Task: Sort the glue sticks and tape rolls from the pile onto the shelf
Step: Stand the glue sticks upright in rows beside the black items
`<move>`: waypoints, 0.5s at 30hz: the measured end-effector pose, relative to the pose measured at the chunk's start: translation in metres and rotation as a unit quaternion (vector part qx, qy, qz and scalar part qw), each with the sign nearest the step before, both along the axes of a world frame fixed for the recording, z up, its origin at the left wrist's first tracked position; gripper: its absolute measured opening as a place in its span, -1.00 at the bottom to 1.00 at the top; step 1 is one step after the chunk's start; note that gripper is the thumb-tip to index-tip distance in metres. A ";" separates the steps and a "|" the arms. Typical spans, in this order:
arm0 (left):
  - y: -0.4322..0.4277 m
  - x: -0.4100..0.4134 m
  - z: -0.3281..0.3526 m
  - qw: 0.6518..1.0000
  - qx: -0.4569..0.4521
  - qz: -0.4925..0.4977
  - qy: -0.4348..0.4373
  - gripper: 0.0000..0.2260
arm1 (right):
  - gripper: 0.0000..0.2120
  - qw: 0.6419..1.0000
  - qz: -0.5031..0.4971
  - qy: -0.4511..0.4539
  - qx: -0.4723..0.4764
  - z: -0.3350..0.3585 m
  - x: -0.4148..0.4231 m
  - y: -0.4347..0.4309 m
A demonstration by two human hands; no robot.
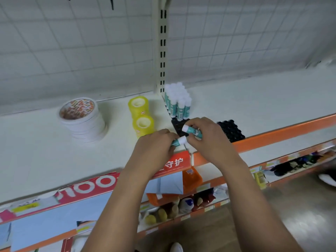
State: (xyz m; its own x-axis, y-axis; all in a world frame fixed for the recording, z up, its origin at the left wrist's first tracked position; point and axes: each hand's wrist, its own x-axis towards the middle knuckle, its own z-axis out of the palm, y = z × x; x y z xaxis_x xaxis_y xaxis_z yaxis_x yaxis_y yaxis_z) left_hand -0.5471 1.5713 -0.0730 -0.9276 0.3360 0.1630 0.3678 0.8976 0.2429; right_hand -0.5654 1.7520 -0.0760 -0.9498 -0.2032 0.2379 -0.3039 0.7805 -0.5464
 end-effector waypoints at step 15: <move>0.014 -0.037 0.013 0.990 0.140 -0.021 -0.001 -0.85 | -0.78 0.999 0.009 -0.024 -0.027 0.005 -0.014 -0.006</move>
State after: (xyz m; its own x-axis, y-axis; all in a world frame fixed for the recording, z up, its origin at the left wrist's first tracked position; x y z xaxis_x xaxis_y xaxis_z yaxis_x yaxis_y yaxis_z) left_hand -0.5837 1.5850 -0.0600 -0.9139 0.3167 0.2539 0.4033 0.7790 0.4801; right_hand -0.5797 1.7459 -0.0709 -0.9568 -0.2083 0.2030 -0.2898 0.7438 -0.6023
